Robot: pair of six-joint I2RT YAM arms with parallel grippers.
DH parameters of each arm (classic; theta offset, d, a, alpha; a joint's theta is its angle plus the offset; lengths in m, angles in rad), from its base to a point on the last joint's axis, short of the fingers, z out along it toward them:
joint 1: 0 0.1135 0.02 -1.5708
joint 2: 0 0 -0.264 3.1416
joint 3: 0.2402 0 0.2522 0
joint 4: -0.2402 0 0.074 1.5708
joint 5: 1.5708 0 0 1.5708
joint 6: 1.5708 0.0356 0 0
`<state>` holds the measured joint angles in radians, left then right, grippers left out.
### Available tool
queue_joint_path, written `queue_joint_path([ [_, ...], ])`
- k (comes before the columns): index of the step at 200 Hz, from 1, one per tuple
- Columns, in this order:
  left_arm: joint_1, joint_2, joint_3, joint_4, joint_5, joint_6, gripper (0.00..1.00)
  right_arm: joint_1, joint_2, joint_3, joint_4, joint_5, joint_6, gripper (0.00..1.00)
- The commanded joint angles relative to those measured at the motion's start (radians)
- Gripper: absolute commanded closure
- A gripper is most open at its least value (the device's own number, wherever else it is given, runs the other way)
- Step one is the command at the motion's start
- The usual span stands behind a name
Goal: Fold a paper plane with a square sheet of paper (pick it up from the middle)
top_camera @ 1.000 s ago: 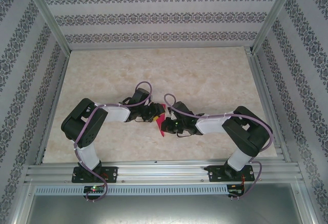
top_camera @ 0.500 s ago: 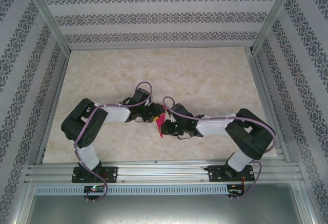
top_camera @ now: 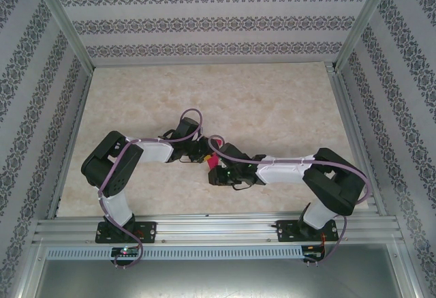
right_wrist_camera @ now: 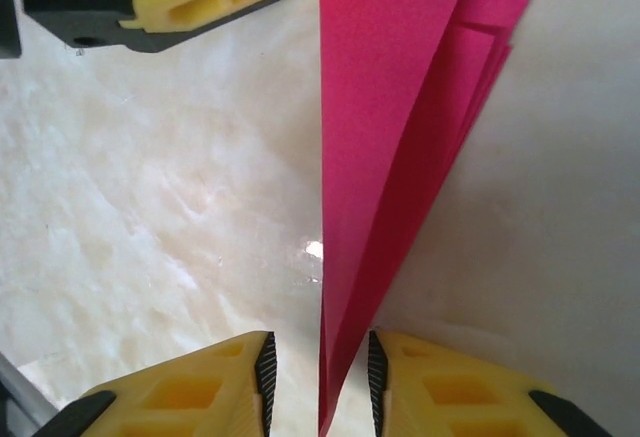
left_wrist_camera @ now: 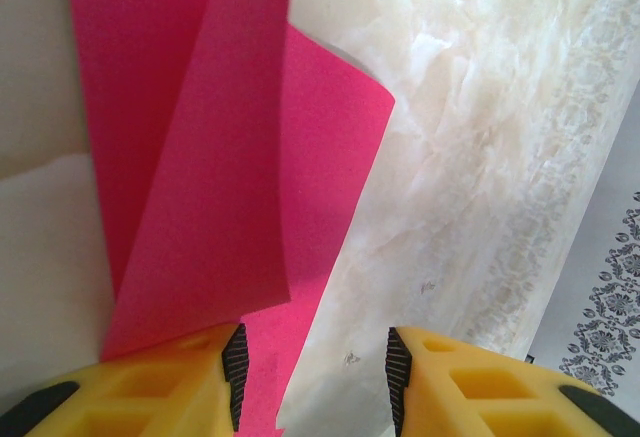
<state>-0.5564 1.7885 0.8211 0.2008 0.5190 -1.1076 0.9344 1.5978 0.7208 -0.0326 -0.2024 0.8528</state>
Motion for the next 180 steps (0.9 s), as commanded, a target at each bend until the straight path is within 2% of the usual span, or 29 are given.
queue_joint_path([
  [1, -0.008, -0.001, -0.016, -0.075, -0.032, 0.001, 0.55, 0.026, 0.023, 0.059, -0.140, 0.129, -0.046, 0.69],
  [36, -0.009, -0.003, -0.015, -0.070, -0.031, -0.009, 0.55, 0.056, 0.040, 0.101, -0.263, 0.221, -0.106, 0.80],
  [117, -0.029, -0.012, -0.032, -0.005, -0.035, -0.085, 0.55, 0.059, 0.001, 0.107, -0.359, 0.286, -0.236, 0.85],
  [135, -0.039, -0.013, -0.035, 0.000, -0.049, -0.097, 0.55, 0.058, -0.015, 0.099, -0.368, 0.290, -0.235, 0.82],
  [153, -0.040, -0.014, -0.041, 0.003, -0.064, -0.100, 0.55, 0.058, -0.066, 0.068, -0.291, 0.224, -0.205, 0.78],
  [180, -0.040, -0.016, -0.043, -0.003, -0.065, -0.095, 0.55, 0.023, -0.184, -0.056, -0.057, 0.136, -0.057, 0.61],
])
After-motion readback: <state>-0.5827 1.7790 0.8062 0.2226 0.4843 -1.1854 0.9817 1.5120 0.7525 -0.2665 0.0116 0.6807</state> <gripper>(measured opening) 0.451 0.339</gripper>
